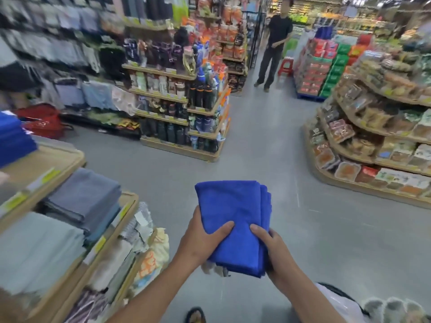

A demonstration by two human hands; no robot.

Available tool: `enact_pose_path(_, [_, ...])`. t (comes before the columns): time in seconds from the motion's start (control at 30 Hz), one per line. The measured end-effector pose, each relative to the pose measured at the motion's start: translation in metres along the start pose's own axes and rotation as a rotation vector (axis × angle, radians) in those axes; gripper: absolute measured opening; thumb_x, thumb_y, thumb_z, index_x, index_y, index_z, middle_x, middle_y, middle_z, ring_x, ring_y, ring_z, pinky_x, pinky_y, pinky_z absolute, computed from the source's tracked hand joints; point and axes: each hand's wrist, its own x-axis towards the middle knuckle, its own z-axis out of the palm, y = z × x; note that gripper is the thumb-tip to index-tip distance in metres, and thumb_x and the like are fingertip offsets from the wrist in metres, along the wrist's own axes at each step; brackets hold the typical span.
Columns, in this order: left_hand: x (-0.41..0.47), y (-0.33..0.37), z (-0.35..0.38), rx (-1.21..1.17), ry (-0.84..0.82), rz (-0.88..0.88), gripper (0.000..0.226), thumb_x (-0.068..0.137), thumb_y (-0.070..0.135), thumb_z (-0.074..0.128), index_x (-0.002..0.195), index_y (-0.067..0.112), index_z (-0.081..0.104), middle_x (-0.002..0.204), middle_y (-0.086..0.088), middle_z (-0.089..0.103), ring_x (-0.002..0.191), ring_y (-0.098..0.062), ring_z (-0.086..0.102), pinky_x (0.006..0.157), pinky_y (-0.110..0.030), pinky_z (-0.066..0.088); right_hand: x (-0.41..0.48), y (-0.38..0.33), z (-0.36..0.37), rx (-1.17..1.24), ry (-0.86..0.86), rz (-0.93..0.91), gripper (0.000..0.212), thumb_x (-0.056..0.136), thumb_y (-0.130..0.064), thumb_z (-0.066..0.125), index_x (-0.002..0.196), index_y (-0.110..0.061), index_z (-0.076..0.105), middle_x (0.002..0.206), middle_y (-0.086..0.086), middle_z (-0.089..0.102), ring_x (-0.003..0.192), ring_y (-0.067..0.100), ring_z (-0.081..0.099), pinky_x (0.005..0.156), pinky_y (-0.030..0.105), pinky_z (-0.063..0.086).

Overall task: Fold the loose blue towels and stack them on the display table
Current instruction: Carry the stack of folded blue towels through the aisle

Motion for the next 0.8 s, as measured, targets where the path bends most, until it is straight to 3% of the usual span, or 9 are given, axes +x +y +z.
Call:
enact_pose_path(0.27, [0.198,-0.002,-0.038,-0.08,0.219,-0.049,0.088,0.055,0.088,0.072,0.13,0.055,0.04,0.126,0.027,0.061,0.113,-0.002,0.064,0.097,-0.042,0.055,0.228,-0.086,0.053,-0.151,-0.193,0.042,0.085,0.06,-0.053,0.086,0.129,-0.013,0.061,0.117,0.006,0.076,0.107,0.028,0.074,0.095,0.049,0.058])
enact_pose_path(0.5, [0.367,0.023,-0.086,-0.086,0.355,-0.04,0.089,0.057,0.087,0.073,0.133,0.054,0.04,0.128,0.027,0.06,0.115,-0.002,0.063,0.098,-0.043,0.055,0.403,-0.168,0.113,-0.219,-0.305,0.036,0.084,0.057,-0.054,0.087,0.126,-0.013,0.062,0.114,0.006,0.077,0.104,0.027,0.075,0.081,0.04,0.061])
enact_pose_path(0.6, [0.432,0.023,-0.115,-0.098,0.474,-0.061,0.088,0.057,0.087,0.072,0.133,0.056,0.039,0.128,0.029,0.06,0.115,0.001,0.062,0.098,-0.041,0.055,0.484,-0.195,0.154,-0.258,-0.406,0.048,0.086,0.056,-0.053,0.088,0.128,-0.013,0.062,0.117,0.006,0.077,0.106,0.028,0.074,0.092,0.047,0.058])
enact_pose_path(0.73, [0.509,0.025,-0.158,-0.14,0.686,-0.094,0.084,0.057,0.086,0.073,0.13,0.059,0.04,0.125,0.032,0.06,0.112,0.005,0.062,0.097,-0.039,0.055,0.587,-0.232,0.218,-0.338,-0.579,0.058,0.086,0.057,-0.054,0.089,0.129,-0.017,0.061,0.117,0.004,0.076,0.106,0.026,0.074,0.086,0.044,0.06])
enact_pose_path(0.8, [0.529,0.027,-0.176,-0.16,0.789,-0.12,0.084,0.056,0.086,0.074,0.129,0.059,0.041,0.124,0.032,0.061,0.111,0.004,0.063,0.097,-0.04,0.055,0.62,-0.244,0.252,-0.371,-0.669,0.105,0.086,0.06,-0.055,0.089,0.132,-0.019,0.058,0.12,0.003,0.075,0.108,0.027,0.074,0.091,0.048,0.059])
